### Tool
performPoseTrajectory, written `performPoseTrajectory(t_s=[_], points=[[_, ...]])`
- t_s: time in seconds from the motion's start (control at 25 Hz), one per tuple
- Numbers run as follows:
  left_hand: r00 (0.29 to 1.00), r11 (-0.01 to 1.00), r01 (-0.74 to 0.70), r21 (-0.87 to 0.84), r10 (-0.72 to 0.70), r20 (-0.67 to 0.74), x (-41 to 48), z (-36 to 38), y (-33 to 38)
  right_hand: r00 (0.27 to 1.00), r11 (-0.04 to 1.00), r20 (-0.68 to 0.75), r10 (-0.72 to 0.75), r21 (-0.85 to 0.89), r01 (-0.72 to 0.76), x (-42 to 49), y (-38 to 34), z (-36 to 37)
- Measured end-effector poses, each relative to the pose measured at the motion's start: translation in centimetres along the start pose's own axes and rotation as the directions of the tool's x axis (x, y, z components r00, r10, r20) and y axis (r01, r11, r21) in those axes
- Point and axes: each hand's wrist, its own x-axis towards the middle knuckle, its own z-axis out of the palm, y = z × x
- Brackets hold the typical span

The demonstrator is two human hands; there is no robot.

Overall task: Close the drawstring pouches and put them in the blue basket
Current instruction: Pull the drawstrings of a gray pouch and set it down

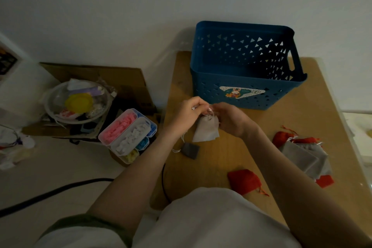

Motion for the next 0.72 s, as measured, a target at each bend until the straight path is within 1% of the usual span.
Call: performPoseTrajectory(t_s=[0.04,0.08,0.2,0.28,0.44,0.52,0.56,0.6,0.64,0.72], points=[[0.999,0.999,-0.012,-0.036,0.011,-0.032,-0.1,0.1,0.2,1.0,0.998,0.008,-0.01,0.058,0.009,-0.1,0.0,0.1],[0.998,0.998,-0.017,-0.057,0.013,-0.057,-0.1,0.3,0.4,0.999,0.997,-0.001,-0.034,0.069,0.034,-0.2,0.1,0.2],[0.994,0.997,0.011,-0.078,-0.019,-0.104,0.1,0.7,0.2,0.983,0.992,-0.137,-0.12,0.032,0.126,-0.2,0.0,0.6],[0.993,0.993,0.058,-0.1,-0.068,-0.097,0.2,0.8,-0.3,0.97,0.984,-0.194,-0.148,0.07,0.164,-0.4,-0.3,0.5],[0.99,0.99,0.112,-0.081,-0.118,-0.081,-0.2,1.2,-0.6,0.971,0.967,-0.211,-0.11,0.202,0.154,-0.6,-0.2,0.6],[0.978,0.983,0.173,-0.067,-0.18,-0.109,-0.3,1.1,-0.8,0.953,0.939,-0.289,-0.088,0.296,0.176,-0.4,0.2,0.3],[0.965,0.974,0.218,-0.058,-0.224,-0.134,-0.4,0.8,-0.8,0.937,0.906,-0.339,-0.082,0.365,0.212,-0.3,0.3,0.0],[0.951,0.965,0.261,-0.04,-0.264,-0.16,-0.5,0.6,-1.0,0.919,0.868,-0.385,-0.077,0.428,0.253,-0.2,0.4,-0.4],[0.943,0.958,0.286,0.019,-0.278,-0.181,-0.6,0.5,-1.3,0.902,0.838,-0.426,-0.071,0.464,0.285,0.0,0.6,-0.7],[0.959,0.944,0.257,0.208,-0.222,-0.179,-0.8,0.6,-1.7,0.874,0.824,-0.482,-0.061,0.47,0.317,0.2,1.0,-1.0]])
